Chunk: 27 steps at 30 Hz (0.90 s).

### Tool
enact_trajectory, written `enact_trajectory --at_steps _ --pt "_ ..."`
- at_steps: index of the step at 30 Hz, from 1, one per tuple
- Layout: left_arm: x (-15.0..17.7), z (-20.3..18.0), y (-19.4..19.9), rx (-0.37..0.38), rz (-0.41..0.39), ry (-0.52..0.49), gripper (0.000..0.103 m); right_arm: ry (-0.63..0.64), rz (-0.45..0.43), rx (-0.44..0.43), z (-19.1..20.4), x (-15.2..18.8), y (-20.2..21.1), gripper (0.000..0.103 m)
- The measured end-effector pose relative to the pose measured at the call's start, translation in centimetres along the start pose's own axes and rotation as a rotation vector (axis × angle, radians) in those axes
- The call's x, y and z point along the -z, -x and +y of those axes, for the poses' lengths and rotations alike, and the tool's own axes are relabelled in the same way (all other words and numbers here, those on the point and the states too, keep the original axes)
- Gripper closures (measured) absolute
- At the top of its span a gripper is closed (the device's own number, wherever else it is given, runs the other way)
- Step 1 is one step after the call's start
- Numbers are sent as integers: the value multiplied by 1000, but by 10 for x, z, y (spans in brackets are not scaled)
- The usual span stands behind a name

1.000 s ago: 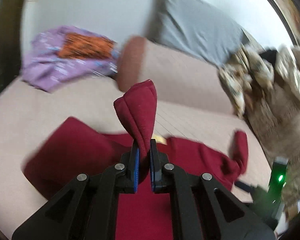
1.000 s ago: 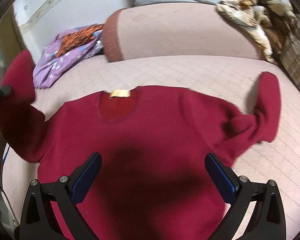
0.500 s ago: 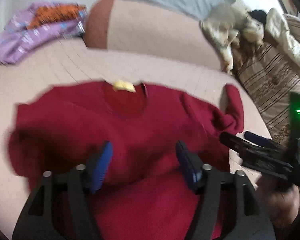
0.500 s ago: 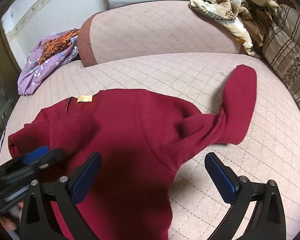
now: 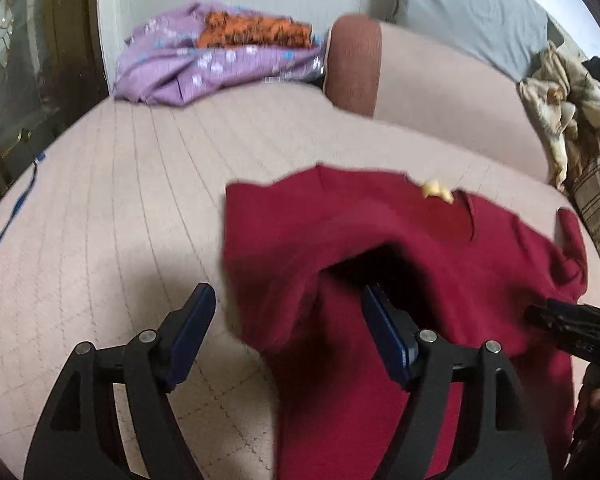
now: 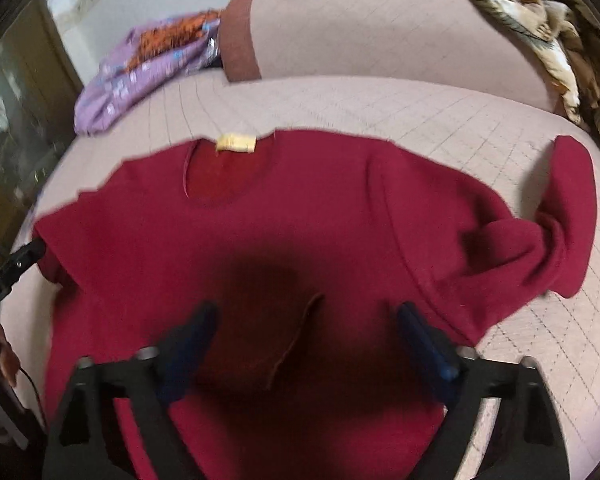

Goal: Fold small clothes
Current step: 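Fold the sleeve and side across the sweater body, open left gripper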

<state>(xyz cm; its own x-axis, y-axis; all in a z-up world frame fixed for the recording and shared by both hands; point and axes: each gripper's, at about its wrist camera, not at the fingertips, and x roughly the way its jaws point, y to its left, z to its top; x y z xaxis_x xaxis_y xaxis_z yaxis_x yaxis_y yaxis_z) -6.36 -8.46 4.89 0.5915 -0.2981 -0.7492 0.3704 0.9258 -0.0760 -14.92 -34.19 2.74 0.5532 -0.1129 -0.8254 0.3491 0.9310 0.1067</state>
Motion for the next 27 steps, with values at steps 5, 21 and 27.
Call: enact_trajectory --at_steps 5,21,27 --pt "2 11 9 5 -22 38 28 72 -15 -12 13 2 -5 98" --pt "1 -11 23 59 -61 -56 28 3 -89 244 -58 -49 -22 94" --pt "-7 -14 17 37 -53 -36 28 -87 -125 211 -67 -40 4 56"
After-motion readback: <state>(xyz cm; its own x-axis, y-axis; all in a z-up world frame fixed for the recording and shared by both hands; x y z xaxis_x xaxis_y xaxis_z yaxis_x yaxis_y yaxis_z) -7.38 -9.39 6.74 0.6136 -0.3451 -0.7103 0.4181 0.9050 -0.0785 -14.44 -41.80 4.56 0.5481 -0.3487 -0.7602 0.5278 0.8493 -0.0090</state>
